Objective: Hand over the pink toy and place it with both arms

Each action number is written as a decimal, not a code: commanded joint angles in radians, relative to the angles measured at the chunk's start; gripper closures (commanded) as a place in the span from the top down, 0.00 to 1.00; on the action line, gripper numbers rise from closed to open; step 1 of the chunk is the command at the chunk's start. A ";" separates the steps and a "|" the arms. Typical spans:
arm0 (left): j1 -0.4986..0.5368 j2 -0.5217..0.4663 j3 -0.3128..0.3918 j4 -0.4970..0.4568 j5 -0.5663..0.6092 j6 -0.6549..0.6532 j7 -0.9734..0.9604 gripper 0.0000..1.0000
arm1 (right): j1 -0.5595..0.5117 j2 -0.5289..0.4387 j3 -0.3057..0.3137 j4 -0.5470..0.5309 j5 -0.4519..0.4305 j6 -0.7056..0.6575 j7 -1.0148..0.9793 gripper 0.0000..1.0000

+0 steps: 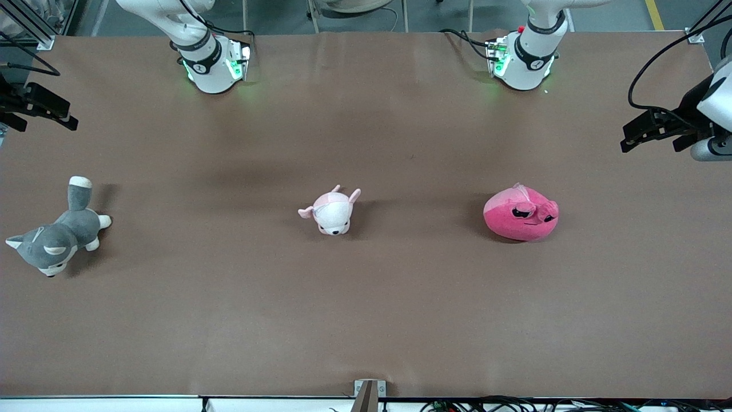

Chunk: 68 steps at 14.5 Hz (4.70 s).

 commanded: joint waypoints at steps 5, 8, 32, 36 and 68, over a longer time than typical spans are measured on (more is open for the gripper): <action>-0.008 0.120 0.003 -0.014 -0.030 0.003 0.001 1.00 | -0.007 -0.019 0.006 -0.018 0.005 0.003 -0.010 1.00; -0.008 0.166 0.003 -0.080 -0.030 0.071 0.000 1.00 | -0.009 -0.017 0.006 -0.018 0.005 0.003 -0.010 1.00; -0.023 0.313 -0.009 -0.321 -0.104 0.450 -0.077 0.56 | -0.006 -0.013 0.008 -0.008 0.003 0.001 -0.010 1.00; -0.023 0.321 -0.024 -0.326 -0.104 0.450 -0.137 0.25 | -0.010 -0.001 0.005 0.011 0.000 0.011 -0.010 1.00; -0.416 0.387 -0.466 0.223 -0.141 0.410 -1.071 0.13 | 0.230 0.136 0.018 -0.011 0.235 0.000 1.074 1.00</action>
